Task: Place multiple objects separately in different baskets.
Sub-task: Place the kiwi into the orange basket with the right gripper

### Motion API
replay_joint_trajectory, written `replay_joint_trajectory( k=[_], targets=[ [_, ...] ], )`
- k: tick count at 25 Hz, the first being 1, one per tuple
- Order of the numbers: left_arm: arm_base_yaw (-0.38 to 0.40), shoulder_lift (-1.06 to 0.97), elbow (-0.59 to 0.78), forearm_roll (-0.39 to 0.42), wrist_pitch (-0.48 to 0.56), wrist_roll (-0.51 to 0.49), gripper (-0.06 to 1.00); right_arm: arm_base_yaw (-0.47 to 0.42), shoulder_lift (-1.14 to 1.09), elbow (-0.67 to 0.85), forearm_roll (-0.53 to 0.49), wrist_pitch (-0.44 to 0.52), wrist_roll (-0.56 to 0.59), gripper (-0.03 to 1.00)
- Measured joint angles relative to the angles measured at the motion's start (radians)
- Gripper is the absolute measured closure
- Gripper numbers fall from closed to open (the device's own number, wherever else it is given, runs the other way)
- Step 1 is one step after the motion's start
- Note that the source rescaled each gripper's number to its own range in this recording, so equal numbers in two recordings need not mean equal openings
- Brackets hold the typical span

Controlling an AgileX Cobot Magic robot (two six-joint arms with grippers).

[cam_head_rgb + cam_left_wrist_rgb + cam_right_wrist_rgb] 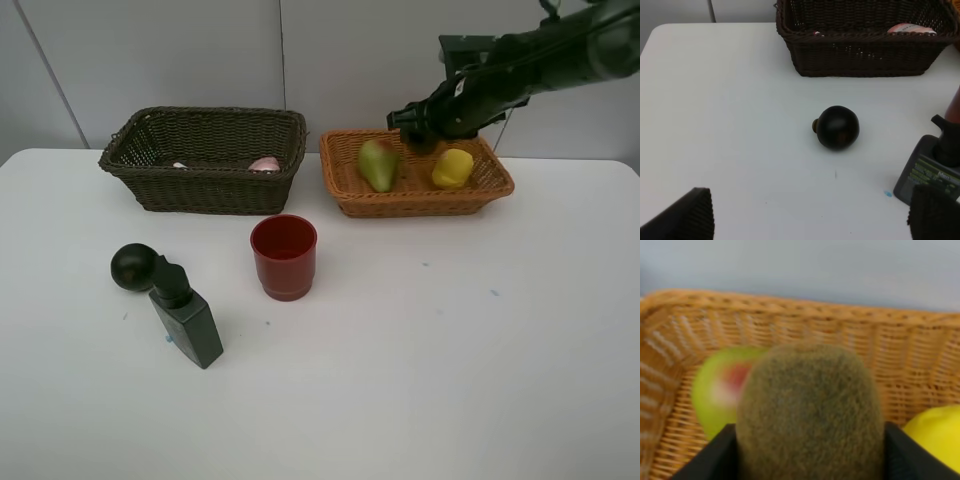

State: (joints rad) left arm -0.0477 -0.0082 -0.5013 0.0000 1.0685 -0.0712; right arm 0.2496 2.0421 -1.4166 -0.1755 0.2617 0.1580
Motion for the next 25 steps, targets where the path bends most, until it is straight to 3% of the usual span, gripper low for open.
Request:
replay_joint_trajectory(
  k=[25],
  targets=[
    [0.0, 0.0, 0.0, 0.0, 0.0, 0.0, -0.06, -0.015, 0.027, -0.007, 0.013, 0.055, 0.0, 0.46]
  ],
)
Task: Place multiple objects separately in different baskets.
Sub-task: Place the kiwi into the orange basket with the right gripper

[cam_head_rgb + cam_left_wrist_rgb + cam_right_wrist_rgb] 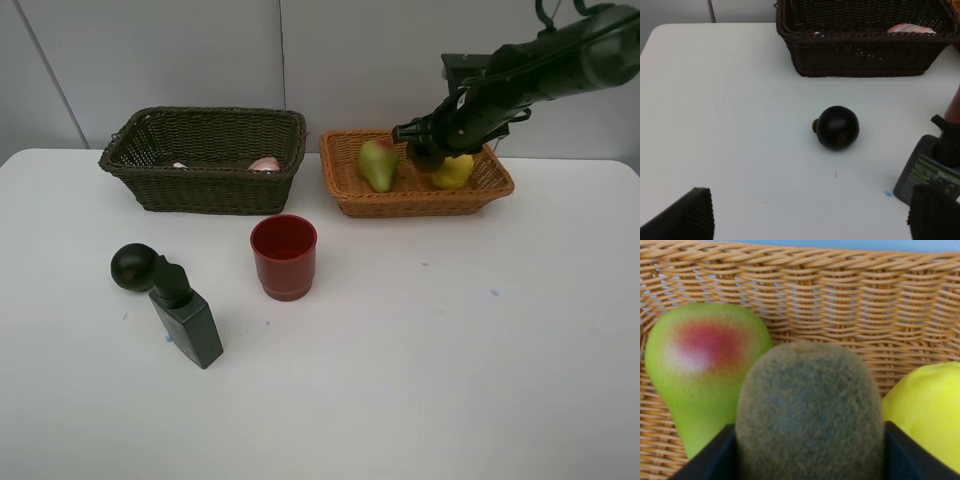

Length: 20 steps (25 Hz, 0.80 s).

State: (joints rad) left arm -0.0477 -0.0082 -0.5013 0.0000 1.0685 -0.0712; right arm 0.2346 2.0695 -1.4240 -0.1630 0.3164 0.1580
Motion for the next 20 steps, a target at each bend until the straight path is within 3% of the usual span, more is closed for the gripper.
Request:
replay_joint_trajectory(
  k=[3, 4, 7, 9, 20],
  targets=[
    [0.0, 0.0, 0.0, 0.0, 0.0, 0.0, -0.06, 0.0, 0.0, 0.0, 0.0, 0.0, 0.0, 0.44],
    [0.0, 0.0, 0.0, 0.0, 0.0, 0.0, -0.06, 0.0, 0.0, 0.0, 0.0, 0.0, 0.0, 0.38],
    [0.0, 0.0, 0.0, 0.0, 0.0, 0.0, -0.06, 0.0, 0.0, 0.0, 0.0, -0.002, 0.0, 0.07],
    [0.0, 0.0, 0.0, 0.0, 0.0, 0.0, -0.06, 0.0, 0.0, 0.0, 0.001, -0.002, 0.0, 0.01],
    [0.0, 0.0, 0.0, 0.0, 0.0, 0.0, -0.06, 0.0, -0.024, 0.0, 0.001, 0.04, 0.0, -0.03]
  ],
)
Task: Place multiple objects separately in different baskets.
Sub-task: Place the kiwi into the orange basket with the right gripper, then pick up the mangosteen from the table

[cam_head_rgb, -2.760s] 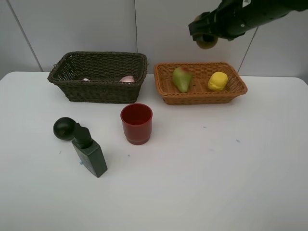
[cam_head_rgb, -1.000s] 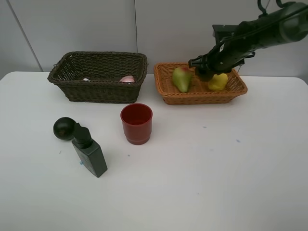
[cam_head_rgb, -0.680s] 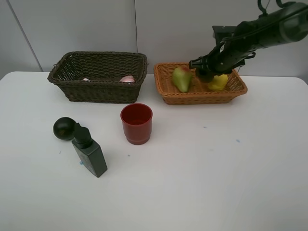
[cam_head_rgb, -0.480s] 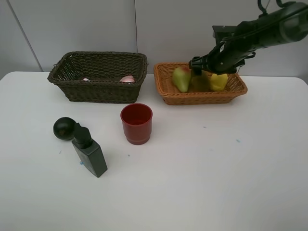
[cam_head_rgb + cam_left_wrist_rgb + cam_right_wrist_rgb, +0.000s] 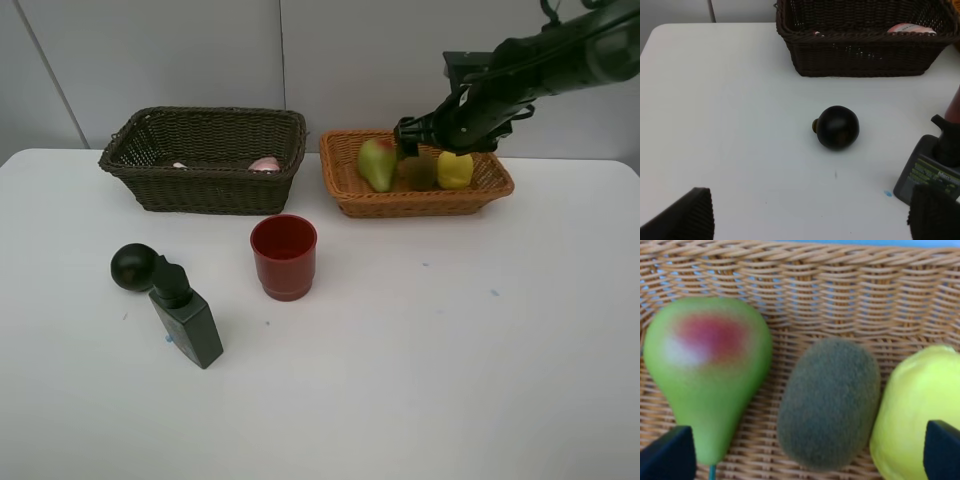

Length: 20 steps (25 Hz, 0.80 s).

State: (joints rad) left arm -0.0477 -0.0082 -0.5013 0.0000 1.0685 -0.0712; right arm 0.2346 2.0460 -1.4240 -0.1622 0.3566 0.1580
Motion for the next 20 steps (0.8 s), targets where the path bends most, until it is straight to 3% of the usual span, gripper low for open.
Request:
replay_joint_trajectory(
  k=[10, 20],
  targets=[
    [0.0, 0.0, 0.0, 0.0, 0.0, 0.0, -0.06, 0.032, -0.218, 0.022, -0.051, 0.143, 0.001, -0.03],
    [0.0, 0.0, 0.0, 0.0, 0.0, 0.0, -0.06, 0.058, -0.665, 0.311, -0.088, 0.186, 0.001, -0.03]
  ],
)
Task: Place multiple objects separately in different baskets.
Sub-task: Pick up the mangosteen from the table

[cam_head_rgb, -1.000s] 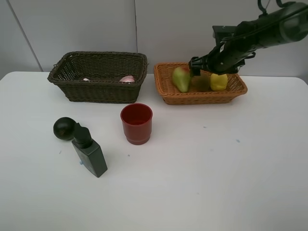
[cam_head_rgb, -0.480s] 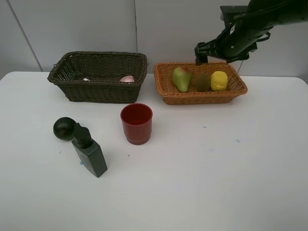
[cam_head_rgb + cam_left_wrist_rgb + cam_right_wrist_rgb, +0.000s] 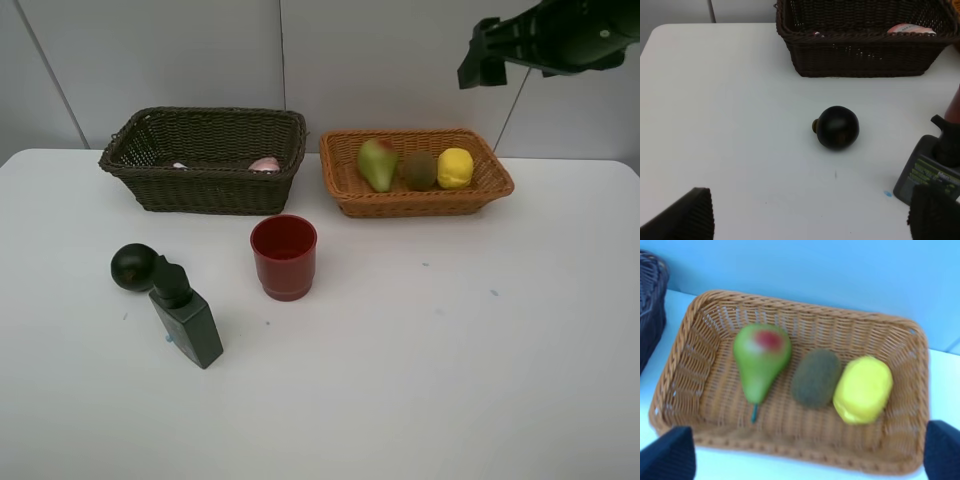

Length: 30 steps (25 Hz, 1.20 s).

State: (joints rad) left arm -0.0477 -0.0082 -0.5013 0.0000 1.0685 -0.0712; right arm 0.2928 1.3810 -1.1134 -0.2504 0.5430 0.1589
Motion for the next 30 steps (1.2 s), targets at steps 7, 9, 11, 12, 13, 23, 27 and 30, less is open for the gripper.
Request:
replay_joint_trajectory(
  k=[7, 9, 11, 12, 13, 23, 27, 30],
  targets=[
    [0.0, 0.0, 0.0, 0.0, 0.0, 0.0, -0.06, 0.0, -0.416, 0.253, -0.026, 0.116, 0.0, -0.03],
    [0.0, 0.0, 0.0, 0.0, 0.0, 0.0, -0.06, 0.0, -0.55, 0.308, -0.026, 0.153, 0.0, -0.03],
    [0.0, 0.0, 0.0, 0.0, 0.0, 0.0, -0.06, 0.0, -0.667, 0.354, -0.026, 0.191, 0.0, -0.03],
    [0.0, 0.0, 0.0, 0.0, 0.0, 0.0, -0.06, 0.0, -0.728, 0.376, -0.026, 0.218, 0.0, -0.03],
    [0.0, 0.0, 0.0, 0.0, 0.0, 0.0, -0.06, 0.0, -0.787, 0.393, -0.026, 0.25, 0.0, -0.03],
    [0.0, 0.0, 0.0, 0.0, 0.0, 0.0, -0.06, 0.0, -1.157, 0.49, 0.037, 0.524, -0.001, -0.03],
    [0.0, 0.0, 0.0, 0.0, 0.0, 0.0, -0.06, 0.0, -1.252, 0.561, 0.073, 0.534, -0.05, -0.03],
    [0.0, 0.0, 0.0, 0.0, 0.0, 0.0, -0.06, 0.001, -1.293, 0.588, 0.105, 0.533, -0.101, -0.03]
  ],
)
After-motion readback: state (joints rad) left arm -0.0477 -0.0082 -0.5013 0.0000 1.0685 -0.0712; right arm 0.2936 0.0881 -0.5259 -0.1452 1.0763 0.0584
